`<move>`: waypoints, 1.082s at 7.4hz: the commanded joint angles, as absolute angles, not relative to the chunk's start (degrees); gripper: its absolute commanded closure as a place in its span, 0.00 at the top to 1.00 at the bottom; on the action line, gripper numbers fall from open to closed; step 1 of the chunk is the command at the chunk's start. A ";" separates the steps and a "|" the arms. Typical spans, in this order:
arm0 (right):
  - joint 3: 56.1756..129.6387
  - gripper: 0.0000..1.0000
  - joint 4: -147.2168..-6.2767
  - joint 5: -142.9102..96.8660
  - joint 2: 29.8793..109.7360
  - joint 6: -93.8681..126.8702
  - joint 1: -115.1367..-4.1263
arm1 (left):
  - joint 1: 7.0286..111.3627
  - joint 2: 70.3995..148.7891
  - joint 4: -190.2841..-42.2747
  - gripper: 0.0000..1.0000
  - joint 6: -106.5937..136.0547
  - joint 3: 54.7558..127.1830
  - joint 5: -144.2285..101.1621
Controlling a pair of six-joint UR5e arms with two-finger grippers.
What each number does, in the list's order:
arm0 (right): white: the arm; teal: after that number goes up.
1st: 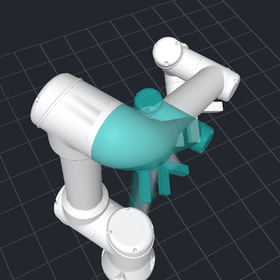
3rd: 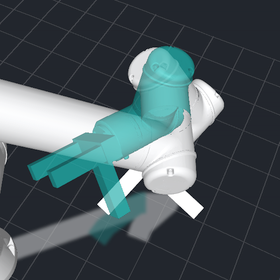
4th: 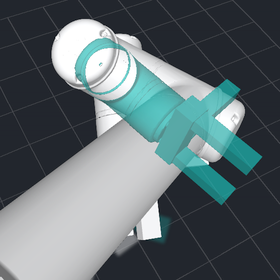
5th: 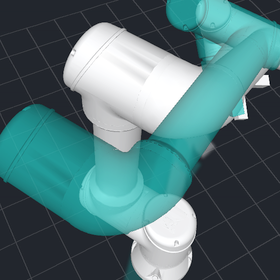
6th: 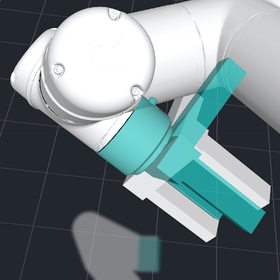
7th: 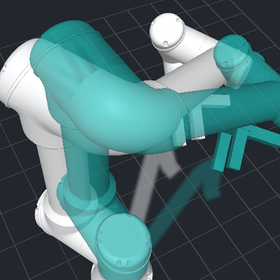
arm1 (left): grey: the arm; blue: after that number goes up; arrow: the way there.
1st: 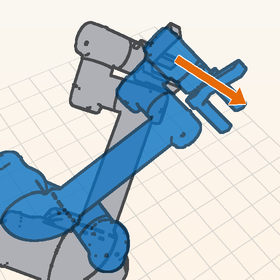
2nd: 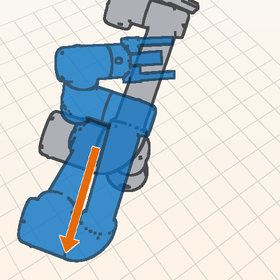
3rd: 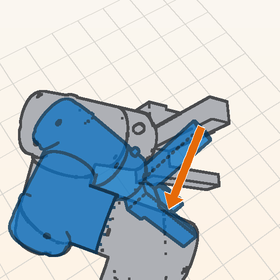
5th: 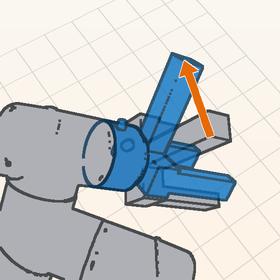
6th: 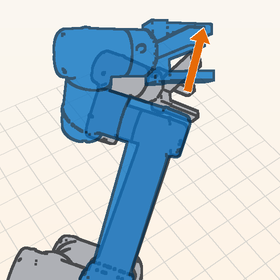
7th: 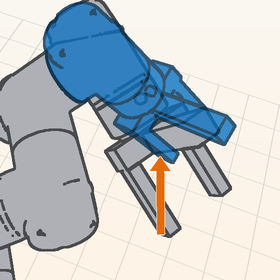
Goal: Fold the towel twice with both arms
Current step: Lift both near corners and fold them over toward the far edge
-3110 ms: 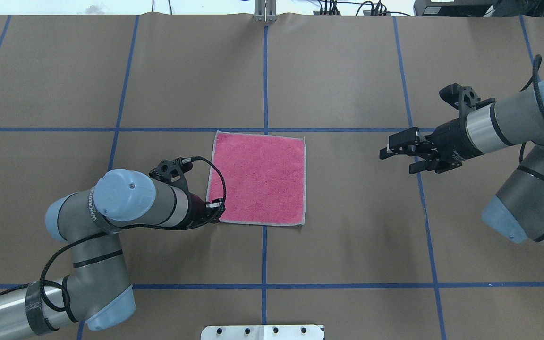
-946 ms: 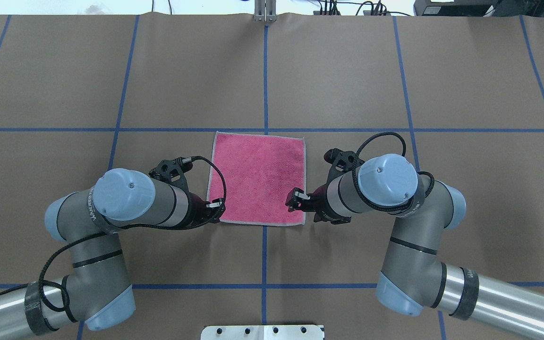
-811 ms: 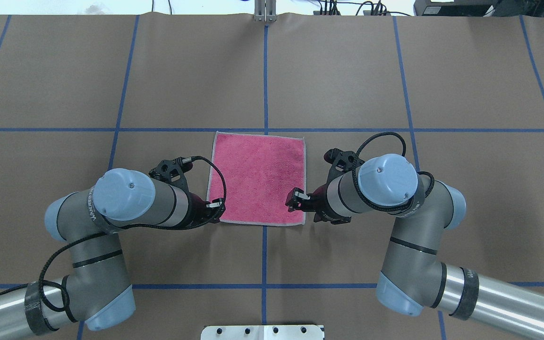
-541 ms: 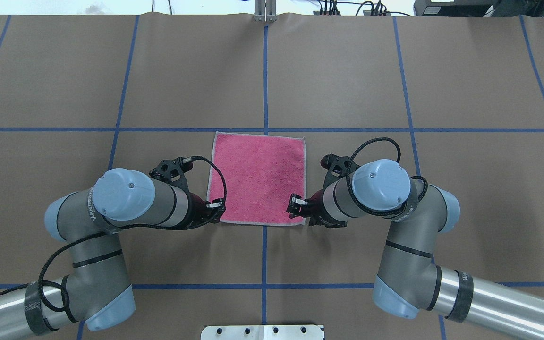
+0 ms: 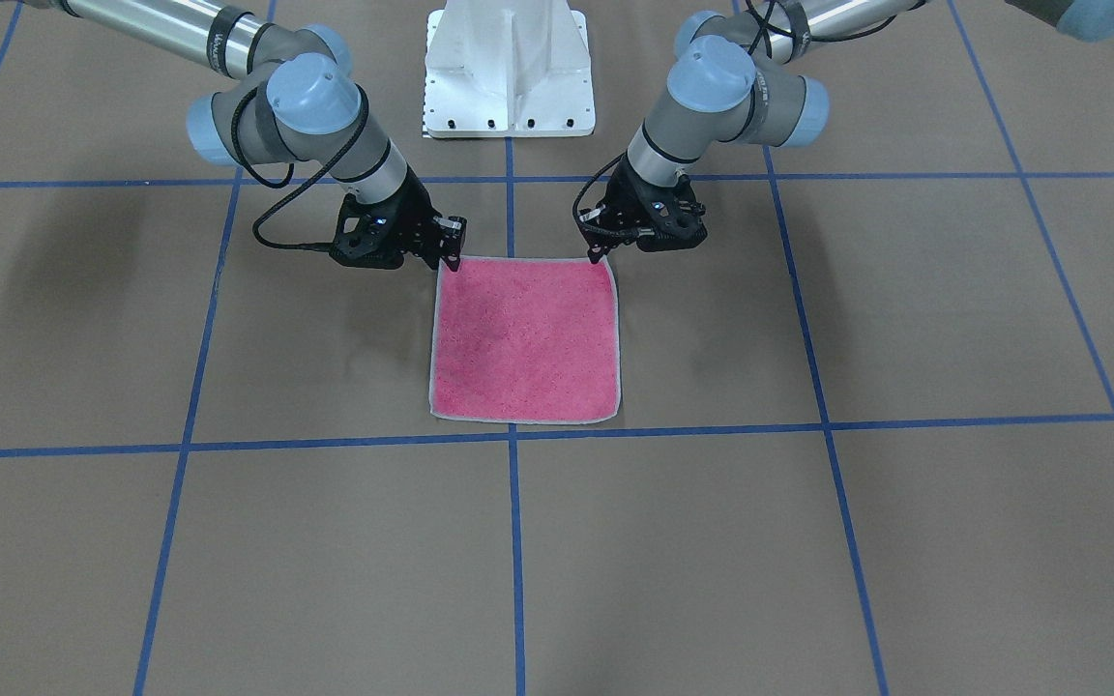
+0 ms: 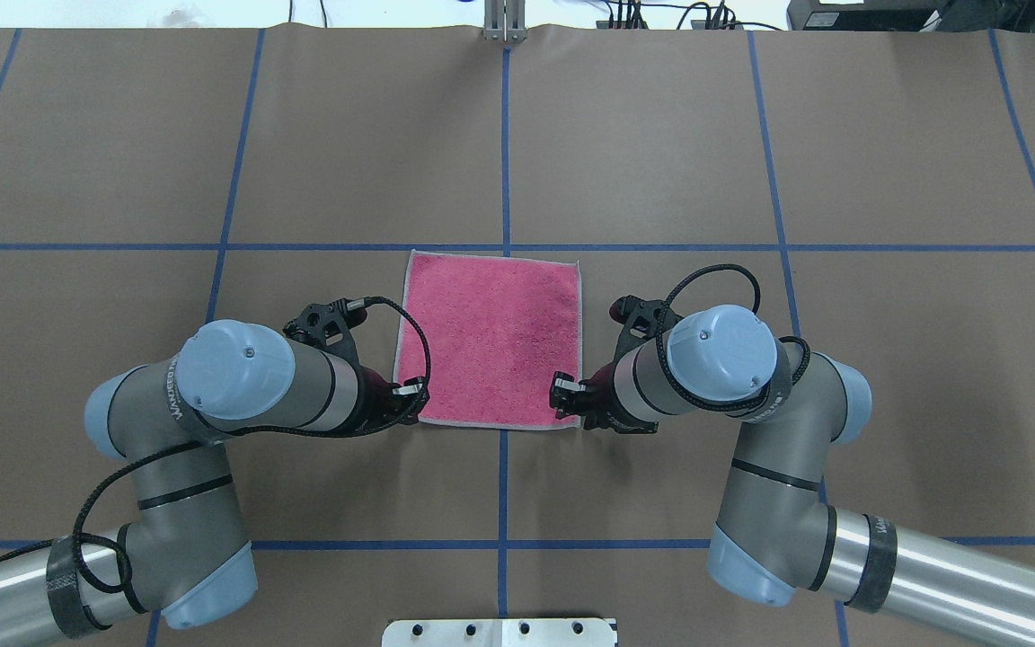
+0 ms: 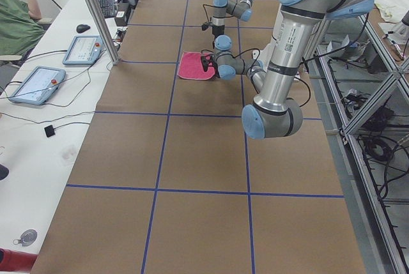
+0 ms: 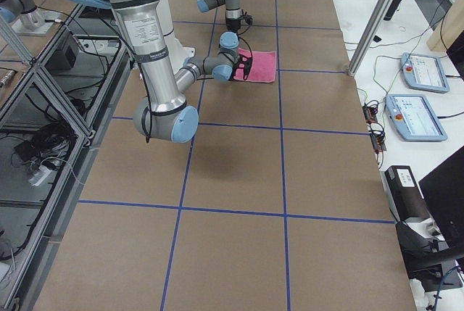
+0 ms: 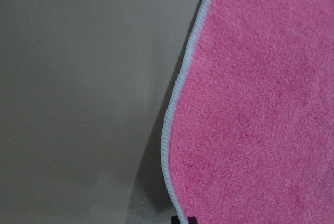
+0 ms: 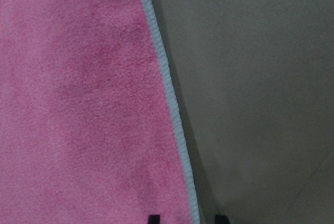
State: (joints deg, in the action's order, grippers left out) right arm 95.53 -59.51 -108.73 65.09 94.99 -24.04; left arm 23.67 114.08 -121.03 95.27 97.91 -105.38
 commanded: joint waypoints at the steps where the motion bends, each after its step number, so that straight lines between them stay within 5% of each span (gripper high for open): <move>1: 95.98 0.00 -59.33 -108.98 65.13 94.92 -24.17 | 23.64 114.08 -121.03 0.00 95.27 97.91 -105.38; 8: 103.09 0.00 -58.62 -117.15 66.97 95.01 -29.53 | 25.49 113.91 -120.85 0.00 94.92 103.00 -109.69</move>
State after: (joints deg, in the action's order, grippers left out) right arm 101.65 -58.69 -116.19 66.61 95.01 -29.22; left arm 25.36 114.03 -120.94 94.87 101.84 -109.02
